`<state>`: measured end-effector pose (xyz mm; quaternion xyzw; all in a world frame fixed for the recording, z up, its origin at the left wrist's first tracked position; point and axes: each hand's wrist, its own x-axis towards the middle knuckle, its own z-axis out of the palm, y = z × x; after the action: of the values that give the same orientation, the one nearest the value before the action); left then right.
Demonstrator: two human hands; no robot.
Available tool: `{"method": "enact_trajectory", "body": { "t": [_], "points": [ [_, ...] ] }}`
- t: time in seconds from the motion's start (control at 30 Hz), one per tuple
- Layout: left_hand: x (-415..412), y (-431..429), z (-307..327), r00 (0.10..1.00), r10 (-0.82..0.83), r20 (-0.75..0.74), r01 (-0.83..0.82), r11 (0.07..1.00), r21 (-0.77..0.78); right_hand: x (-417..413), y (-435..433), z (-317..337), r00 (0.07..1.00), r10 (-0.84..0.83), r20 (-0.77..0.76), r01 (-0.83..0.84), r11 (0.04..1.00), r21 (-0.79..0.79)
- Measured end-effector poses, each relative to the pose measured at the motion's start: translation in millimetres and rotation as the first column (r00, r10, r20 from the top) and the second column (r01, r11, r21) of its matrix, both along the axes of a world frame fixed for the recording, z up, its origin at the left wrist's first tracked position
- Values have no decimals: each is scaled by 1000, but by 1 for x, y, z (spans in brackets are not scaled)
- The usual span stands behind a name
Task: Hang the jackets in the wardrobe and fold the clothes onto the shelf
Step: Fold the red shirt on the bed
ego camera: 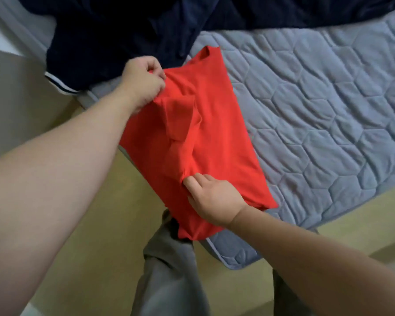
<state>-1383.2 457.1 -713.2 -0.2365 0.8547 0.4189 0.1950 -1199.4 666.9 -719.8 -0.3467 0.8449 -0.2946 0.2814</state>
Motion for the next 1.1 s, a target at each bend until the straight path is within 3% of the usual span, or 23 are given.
{"method": "enact_trajectory", "body": {
  "t": [0.1, 0.2, 0.27, 0.37, 0.43, 0.5, 0.6, 0.7, 0.77, 0.83, 0.9, 1.0, 1.07, 1.1],
  "points": [
    [50, -51, -17, 971, -233, 54, 239, 951, -196, 26, -37, -18, 981, 188, 38, -192, 968, 164],
    [93, -79, -36, 952, -303, 46, 304, 913, -271, 44, -62, -35, 950, 299, 94, -313, 898, 310],
    [115, -84, -47, 978, -202, 48, 207, 930, -305, 52, -73, -42, 938, 329, 112, -345, 849, 399],
    [136, -81, -62, 995, 94, -22, -96, 934, -346, 59, -80, -44, 925, 375, 67, -361, 806, 469],
    [144, -72, -67, 949, 315, -15, -306, 909, -284, 60, -81, -43, 924, 381, 14, -340, 807, 483],
    [151, -63, -68, 885, 457, 87, -432, 877, -212, 59, -82, -40, 931, 366, -5, -320, 819, 476],
    [160, -61, -69, 805, 540, 244, -536, 839, -90, 58, -82, -35, 895, 444, 49, -420, 799, 430],
    [168, -66, -65, 702, 634, 325, -685, 725, 66, 59, -79, -25, 880, 467, 83, -459, 794, 398],
    [177, -70, -65, 672, 654, 348, -724, 678, 123, 64, -75, -24, 890, 449, 83, -444, 809, 385],
    [181, -74, -67, 731, 597, 329, -646, 761, 55, 70, -69, -25, 889, 447, 105, -453, 817, 356],
    [183, -76, -70, 823, 494, 279, -467, 870, -161, 71, -64, -27, 888, 433, 155, -460, 829, 319],
    [177, -66, -64, 925, 356, 135, -268, 861, -431, 59, -55, -28, 969, 213, 125, -240, 930, 277],
    [167, -50, -56, 979, 202, -26, -180, 796, -578, 47, -45, -30, 991, -112, 74, 91, 966, 240],
    [160, -41, -53, 990, 116, -79, -140, 770, -623, 39, -39, -32, 959, -280, 45, 263, 937, 228]
  ]
}}
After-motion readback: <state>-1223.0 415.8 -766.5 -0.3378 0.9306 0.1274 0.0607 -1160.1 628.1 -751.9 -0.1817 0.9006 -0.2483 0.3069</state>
